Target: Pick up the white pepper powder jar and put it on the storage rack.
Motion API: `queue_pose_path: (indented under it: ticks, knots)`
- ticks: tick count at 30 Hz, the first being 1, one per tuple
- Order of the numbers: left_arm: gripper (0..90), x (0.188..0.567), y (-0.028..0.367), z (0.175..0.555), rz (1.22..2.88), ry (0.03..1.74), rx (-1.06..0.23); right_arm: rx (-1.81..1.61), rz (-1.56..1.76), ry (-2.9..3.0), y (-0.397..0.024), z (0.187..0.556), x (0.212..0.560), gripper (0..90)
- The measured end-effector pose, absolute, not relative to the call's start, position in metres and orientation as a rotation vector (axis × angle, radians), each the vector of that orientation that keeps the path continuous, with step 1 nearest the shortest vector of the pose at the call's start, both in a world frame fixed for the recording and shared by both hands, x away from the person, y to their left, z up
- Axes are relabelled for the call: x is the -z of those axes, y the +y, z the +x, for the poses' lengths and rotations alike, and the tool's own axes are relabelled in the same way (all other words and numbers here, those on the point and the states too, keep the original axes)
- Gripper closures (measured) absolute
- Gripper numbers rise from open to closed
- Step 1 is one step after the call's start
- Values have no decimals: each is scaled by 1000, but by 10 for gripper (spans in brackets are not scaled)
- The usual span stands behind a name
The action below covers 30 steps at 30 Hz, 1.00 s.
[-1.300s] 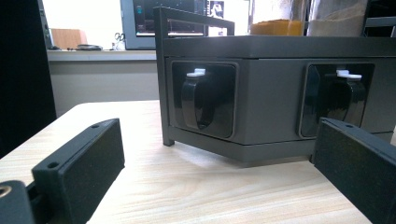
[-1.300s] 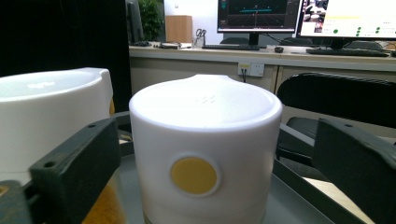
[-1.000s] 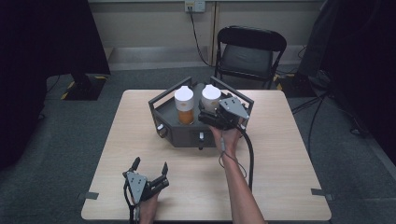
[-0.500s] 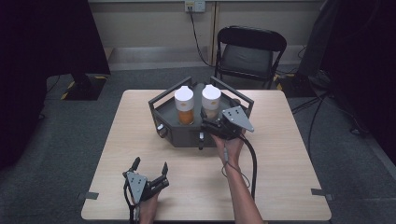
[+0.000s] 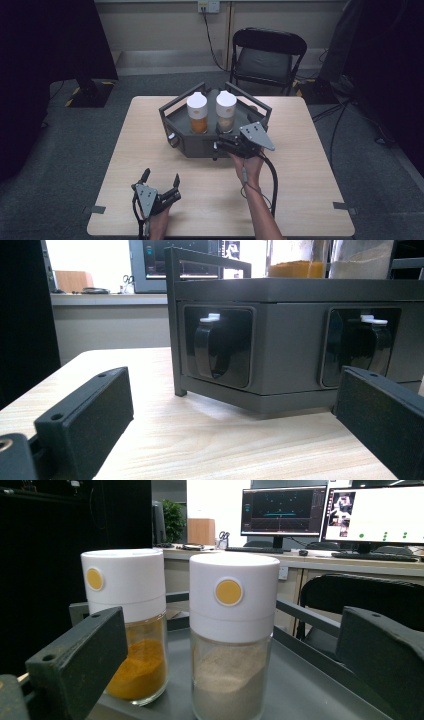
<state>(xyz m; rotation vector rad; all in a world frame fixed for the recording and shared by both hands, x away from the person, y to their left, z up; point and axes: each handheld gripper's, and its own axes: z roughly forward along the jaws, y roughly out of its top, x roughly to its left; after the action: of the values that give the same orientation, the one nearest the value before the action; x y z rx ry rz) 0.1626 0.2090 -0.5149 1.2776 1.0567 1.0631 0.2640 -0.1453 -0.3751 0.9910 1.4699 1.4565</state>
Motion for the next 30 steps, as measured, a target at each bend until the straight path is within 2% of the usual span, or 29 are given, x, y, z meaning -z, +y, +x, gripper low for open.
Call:
queue_pose_path:
  ticks: [30]
  knots:
    - [16,515,209,163,1279,1055,-1064,-1490,988,1417,-159,211,396,0]
